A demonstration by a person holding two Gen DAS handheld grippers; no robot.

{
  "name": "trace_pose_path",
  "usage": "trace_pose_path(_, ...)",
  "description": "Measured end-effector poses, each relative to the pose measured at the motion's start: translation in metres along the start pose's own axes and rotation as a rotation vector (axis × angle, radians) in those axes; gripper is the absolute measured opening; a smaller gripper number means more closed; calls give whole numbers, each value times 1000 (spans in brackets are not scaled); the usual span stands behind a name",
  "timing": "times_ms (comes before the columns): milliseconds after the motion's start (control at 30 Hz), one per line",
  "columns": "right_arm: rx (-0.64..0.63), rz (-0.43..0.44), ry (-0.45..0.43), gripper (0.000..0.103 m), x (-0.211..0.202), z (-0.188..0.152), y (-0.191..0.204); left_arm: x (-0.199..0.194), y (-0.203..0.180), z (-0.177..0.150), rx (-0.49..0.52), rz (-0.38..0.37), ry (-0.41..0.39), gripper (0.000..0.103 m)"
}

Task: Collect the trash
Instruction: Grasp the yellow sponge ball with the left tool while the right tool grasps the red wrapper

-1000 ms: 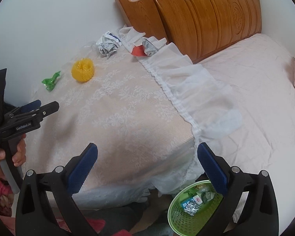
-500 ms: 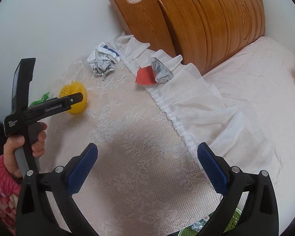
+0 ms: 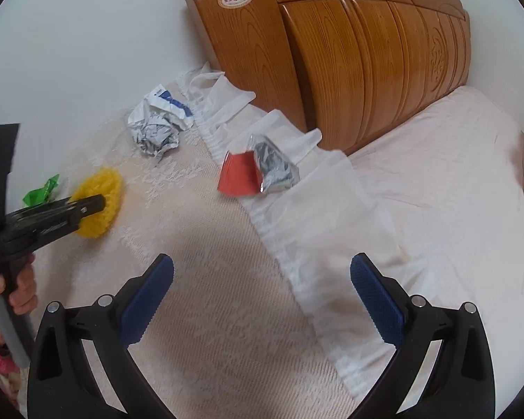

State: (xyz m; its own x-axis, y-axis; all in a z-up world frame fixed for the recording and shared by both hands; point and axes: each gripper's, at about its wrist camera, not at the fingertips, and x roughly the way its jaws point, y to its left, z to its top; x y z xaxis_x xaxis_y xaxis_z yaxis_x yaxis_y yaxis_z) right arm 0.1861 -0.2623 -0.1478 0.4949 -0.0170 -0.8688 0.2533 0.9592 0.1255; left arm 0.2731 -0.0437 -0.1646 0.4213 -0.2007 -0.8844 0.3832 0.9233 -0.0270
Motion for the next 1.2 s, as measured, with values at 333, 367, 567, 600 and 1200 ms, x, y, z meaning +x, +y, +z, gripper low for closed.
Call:
trace_pose_path(333, -96, -115, -3, 85, 53, 35, 17, -47, 23, -31, 29, 26, -47, 39)
trace_pose_path(367, -84, -110, -2, 74, 55, 37, 14, -50, 25, -33, 29, 28, -51, 39)
trace_pose_path(567, -75, -100, -10, 43, 55, 42, 9, -60, 36, -43, 0, 28, -57, 39)
trace_pose_path(600, -75, -93, -13, 42, 53, 42, 10, -60, 36, -44, 1, 29, -57, 39)
trace_pose_path(1200, -57, 156, -64, 30, -104, -54, 7, -139, -35, -114, 147, -97, -73, 39)
